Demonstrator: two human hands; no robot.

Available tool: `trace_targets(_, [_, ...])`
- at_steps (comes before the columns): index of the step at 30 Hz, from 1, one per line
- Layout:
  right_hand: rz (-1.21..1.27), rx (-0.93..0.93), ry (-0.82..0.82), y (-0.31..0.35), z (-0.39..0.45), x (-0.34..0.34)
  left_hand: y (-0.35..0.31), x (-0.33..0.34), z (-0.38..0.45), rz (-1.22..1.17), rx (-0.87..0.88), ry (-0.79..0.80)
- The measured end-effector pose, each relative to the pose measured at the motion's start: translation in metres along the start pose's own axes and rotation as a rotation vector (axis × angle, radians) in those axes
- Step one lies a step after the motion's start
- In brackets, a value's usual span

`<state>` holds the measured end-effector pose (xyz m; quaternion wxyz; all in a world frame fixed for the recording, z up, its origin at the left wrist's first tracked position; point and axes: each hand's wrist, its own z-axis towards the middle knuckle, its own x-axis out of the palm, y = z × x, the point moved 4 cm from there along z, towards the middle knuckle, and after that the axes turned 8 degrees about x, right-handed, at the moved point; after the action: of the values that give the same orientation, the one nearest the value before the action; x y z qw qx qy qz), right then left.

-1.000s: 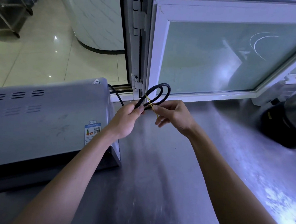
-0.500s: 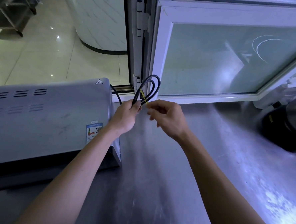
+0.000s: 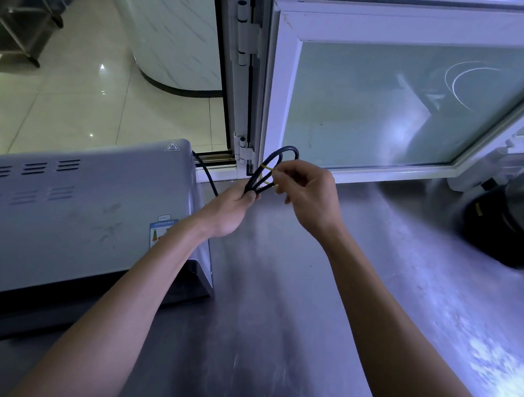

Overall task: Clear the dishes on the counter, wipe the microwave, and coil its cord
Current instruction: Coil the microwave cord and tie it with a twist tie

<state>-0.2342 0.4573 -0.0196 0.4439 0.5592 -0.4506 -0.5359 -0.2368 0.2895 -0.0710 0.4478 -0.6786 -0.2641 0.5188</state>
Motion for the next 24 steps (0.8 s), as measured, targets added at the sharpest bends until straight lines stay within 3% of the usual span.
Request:
trace_targets(11, [-0.059, -0.044, -0.007, -0.003, -0.004, 0.011, 0.006, -0.006, 0.008, -0.157, 0.040, -0.212])
trace_targets(24, [-0.220, -0.137, 0.066, -0.011, -0.018, 0.023, 0.004, -0.014, 0.010, -0.270, 0.026, -0.291])
